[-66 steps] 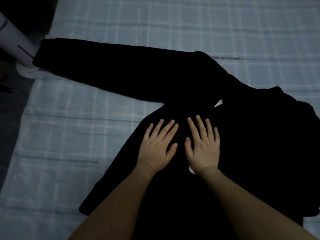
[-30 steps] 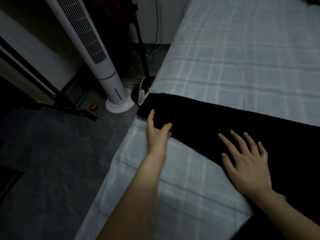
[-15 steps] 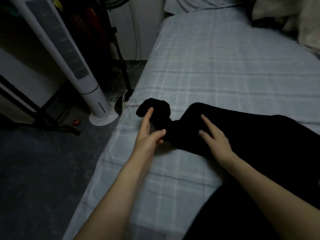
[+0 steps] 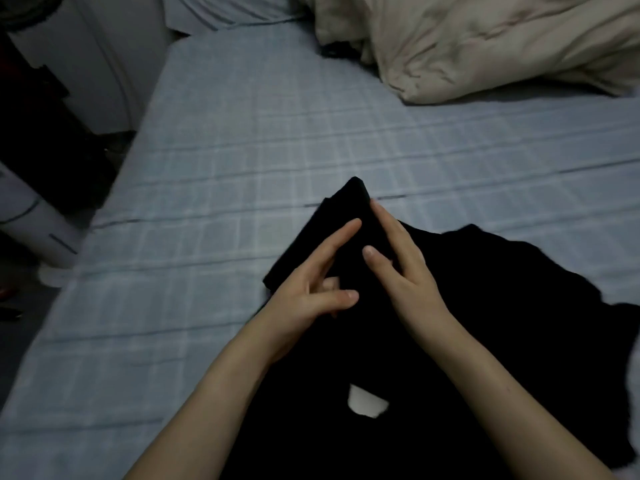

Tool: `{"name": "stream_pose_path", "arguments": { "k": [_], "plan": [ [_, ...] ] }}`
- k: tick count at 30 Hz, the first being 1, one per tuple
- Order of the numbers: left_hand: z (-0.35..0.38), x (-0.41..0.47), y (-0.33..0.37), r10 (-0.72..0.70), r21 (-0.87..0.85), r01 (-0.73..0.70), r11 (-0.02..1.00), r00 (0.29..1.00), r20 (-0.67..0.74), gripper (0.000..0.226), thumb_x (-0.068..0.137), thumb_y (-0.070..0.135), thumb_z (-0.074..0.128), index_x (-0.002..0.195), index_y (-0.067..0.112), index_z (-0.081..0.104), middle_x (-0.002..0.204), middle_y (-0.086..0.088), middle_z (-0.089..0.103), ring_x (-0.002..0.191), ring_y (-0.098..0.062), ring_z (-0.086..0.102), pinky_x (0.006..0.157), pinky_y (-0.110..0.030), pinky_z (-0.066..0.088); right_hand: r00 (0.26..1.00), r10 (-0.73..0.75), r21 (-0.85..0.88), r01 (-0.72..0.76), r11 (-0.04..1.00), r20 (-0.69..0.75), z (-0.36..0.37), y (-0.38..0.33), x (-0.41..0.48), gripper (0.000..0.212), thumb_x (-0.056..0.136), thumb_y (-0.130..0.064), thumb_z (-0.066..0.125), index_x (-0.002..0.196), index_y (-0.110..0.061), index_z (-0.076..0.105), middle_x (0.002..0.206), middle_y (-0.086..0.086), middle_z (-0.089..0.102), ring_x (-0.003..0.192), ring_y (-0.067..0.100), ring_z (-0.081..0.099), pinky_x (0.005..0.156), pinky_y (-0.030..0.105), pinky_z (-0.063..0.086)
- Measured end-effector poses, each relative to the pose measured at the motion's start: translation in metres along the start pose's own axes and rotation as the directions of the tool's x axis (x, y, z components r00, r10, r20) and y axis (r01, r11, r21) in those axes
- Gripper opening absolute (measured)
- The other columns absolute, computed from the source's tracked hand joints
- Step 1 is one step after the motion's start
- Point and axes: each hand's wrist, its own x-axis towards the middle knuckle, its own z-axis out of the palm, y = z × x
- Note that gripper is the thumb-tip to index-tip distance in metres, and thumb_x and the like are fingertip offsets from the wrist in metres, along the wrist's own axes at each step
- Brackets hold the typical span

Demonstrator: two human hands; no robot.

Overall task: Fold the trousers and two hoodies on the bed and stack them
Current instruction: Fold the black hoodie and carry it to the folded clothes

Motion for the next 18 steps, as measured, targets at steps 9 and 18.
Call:
{"name": "stream_pose_path", "arguments": {
  "k": [9,18],
  "plan": [
    [0.097,0.012,-0.074,-0.186,0.461,0.073,0.884,0.961,0.205,0.078,0.09,-0.001,0.062,0.142,0.053,0.039,0.142,0.002,0.052,0.112,-0.015,0.053,0.098,-0.034,0.044,0.949,0.283,0.113,-0.269,0.957,-0.141,-0.089,0.067,-0.122,0.048,0.101,-0.029,0.055,0.141,-0.052,0.043,0.15,-0.025,0.039,0.136,-0.01,0.036,0.119,0.036,0.032],
    [0.122,-0.027,-0.091,-0.315,0.868,-0.46,0.187,0.809,0.496,0.043,0.091,0.009,0.049,0.118,0.039,0.064,0.158,0.023,0.019,0.114,-0.013,0.039,0.094,-0.027,0.041,0.929,0.133,-0.188,-0.207,0.96,-0.346,-0.149,0.061,-0.123,0.045,0.097,-0.028,0.044,0.142,-0.03,0.05,0.139,-0.021,0.049,0.13,-0.007,0.04,0.108,0.012,0.03]
  ]
}}
